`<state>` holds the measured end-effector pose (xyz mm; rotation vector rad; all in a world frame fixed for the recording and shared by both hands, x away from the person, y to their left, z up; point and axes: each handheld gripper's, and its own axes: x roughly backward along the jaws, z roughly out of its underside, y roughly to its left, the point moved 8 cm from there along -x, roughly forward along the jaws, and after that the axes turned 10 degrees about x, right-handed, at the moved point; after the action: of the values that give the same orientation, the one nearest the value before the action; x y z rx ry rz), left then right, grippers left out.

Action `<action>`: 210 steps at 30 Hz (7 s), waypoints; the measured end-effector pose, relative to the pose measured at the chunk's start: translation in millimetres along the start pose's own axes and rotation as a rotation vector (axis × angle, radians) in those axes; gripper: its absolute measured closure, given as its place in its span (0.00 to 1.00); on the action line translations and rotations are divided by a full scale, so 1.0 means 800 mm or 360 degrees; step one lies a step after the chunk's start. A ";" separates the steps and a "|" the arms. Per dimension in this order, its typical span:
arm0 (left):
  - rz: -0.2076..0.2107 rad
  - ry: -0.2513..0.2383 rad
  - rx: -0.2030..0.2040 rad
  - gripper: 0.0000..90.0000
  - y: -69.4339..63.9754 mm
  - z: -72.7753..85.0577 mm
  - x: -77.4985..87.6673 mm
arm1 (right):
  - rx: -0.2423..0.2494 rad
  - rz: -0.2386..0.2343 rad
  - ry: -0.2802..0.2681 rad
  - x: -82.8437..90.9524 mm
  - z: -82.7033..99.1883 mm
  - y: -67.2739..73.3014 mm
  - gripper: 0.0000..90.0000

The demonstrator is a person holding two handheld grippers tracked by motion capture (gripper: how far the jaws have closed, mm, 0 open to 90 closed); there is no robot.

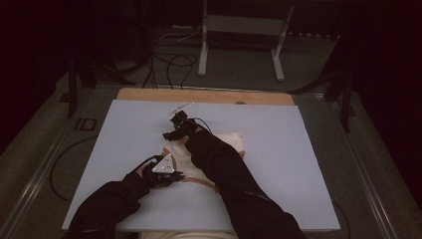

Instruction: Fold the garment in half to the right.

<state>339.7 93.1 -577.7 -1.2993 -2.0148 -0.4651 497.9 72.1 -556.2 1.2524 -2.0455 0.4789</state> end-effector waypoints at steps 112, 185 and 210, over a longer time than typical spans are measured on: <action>0.0003 -0.0006 -0.0365 0.97 -0.055 -0.097 0.005 | 0.0094 0.0356 -0.0243 0.214 0.049 -0.055 0.99; 0.0214 0.0219 -0.0374 0.94 -0.090 -0.130 -0.110 | -0.0274 0.0426 -0.0121 0.169 0.209 -0.131 0.98; 0.0284 0.0128 -0.0380 0.55 -0.102 -0.136 -0.094 | -0.0265 0.0466 -0.0118 0.192 0.198 -0.132 0.50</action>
<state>324.6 -59.1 -549.1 -1.5626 -1.7993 -0.6772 487.9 -172.4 -561.4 0.8889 -2.2937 0.3893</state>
